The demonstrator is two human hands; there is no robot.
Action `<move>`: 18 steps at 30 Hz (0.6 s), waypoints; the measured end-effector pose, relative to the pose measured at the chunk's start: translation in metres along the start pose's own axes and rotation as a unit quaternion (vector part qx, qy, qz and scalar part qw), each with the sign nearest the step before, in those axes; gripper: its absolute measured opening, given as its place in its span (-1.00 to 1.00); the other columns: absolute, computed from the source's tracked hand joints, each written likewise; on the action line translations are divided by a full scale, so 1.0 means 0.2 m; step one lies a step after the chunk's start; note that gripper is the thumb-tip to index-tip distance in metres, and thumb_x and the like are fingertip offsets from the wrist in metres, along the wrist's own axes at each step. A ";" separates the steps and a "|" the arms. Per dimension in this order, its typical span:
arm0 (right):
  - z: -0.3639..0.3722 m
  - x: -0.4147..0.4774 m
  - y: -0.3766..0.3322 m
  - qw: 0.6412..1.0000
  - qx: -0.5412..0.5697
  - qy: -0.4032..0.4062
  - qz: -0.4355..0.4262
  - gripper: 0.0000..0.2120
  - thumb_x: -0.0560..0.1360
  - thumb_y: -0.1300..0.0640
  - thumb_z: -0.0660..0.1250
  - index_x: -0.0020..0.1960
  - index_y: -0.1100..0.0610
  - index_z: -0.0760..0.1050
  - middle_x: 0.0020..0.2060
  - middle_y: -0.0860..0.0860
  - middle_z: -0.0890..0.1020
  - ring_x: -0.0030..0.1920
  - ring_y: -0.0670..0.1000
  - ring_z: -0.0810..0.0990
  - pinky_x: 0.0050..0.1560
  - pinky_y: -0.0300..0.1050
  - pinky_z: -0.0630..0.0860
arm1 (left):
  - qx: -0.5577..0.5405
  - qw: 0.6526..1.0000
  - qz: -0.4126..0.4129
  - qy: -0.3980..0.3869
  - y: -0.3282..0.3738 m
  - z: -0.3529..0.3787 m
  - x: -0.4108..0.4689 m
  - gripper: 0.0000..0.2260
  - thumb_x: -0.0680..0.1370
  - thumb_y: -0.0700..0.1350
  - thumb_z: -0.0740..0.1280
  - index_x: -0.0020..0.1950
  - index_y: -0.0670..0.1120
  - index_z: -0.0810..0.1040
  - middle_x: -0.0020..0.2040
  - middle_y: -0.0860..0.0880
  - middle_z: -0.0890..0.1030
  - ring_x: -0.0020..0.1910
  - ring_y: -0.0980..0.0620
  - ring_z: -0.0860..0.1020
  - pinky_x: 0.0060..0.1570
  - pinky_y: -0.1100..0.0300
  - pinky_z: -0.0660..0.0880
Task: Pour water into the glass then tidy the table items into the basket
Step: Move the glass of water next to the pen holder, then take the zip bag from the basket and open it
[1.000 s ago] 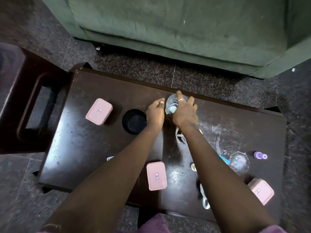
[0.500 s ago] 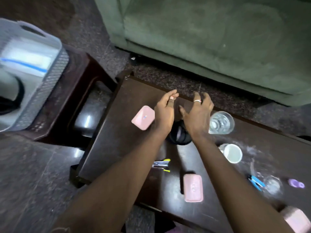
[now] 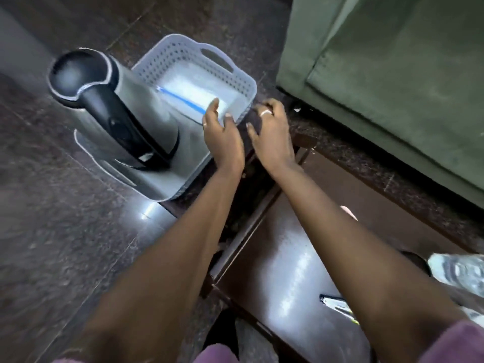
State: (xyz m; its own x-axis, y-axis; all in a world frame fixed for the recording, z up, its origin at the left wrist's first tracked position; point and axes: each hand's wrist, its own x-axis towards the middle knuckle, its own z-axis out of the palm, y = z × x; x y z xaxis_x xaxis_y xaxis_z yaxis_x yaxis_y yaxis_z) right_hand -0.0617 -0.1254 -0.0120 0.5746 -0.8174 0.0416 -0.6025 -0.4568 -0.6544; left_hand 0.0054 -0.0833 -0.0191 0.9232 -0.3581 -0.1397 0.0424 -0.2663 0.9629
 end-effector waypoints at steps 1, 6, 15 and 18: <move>0.04 0.06 -0.04 1.000 -0.011 -0.023 -0.012 -0.68 0.48 0.26 0.28 0.22 0.30 0.45 0.26 0.23 0.40 0.28 0.20 0.40 0.26 -0.10 0.30 | 0.018 0.999 -0.043 0.009 0.00 0.00 0.08 -0.60 0.52 -0.27 0.19 0.38 -0.18 0.35 0.36 -0.17 0.43 0.32 -0.08 0.40 0.28 0.23 0.25; 0.24 0.35 -0.17 0.988 0.009 -0.146 0.045 -0.78 0.53 0.12 0.08 0.05 0.17 0.44 0.02 0.16 0.54 0.03 0.18 0.50 -0.06 -0.01 0.36 | -0.056 0.951 -0.301 0.031 -0.05 0.02 0.38 -0.62 0.48 -0.22 0.12 0.27 -0.24 0.43 0.29 -0.24 0.47 0.22 -0.22 0.49 0.22 -0.08 0.47; 0.48 0.53 -0.25 0.966 -0.131 -0.215 0.063 -0.67 0.52 0.34 0.05 0.24 0.26 0.40 0.19 0.20 0.50 0.19 0.23 0.49 -0.07 -0.02 0.33 | -0.145 0.939 -0.303 0.074 -0.17 0.01 0.58 -0.69 0.54 -0.23 0.06 0.23 -0.33 0.37 0.23 -0.30 0.48 0.17 -0.22 0.52 0.23 -0.09 0.45; 0.51 0.54 -0.26 0.965 -0.143 -0.215 0.050 -0.72 0.51 0.33 0.08 0.16 0.26 0.45 0.12 0.19 0.51 0.14 0.22 0.50 -0.08 -0.03 0.33 | -0.135 0.936 -0.318 0.065 -0.19 0.00 0.62 -0.71 0.55 -0.17 0.11 0.23 -0.26 0.40 0.23 -0.27 0.51 0.17 -0.21 0.53 0.23 -0.11 0.46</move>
State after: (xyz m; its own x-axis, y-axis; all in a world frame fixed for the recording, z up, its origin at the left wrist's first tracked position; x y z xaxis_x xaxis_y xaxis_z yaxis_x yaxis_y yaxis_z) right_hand 0.0869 -0.1540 -0.0501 0.6455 -0.6690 -0.3685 -0.7596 -0.5119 -0.4012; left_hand 0.1183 -0.1170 -0.0721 0.7160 -0.0864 -0.6927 0.6787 -0.1457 0.7198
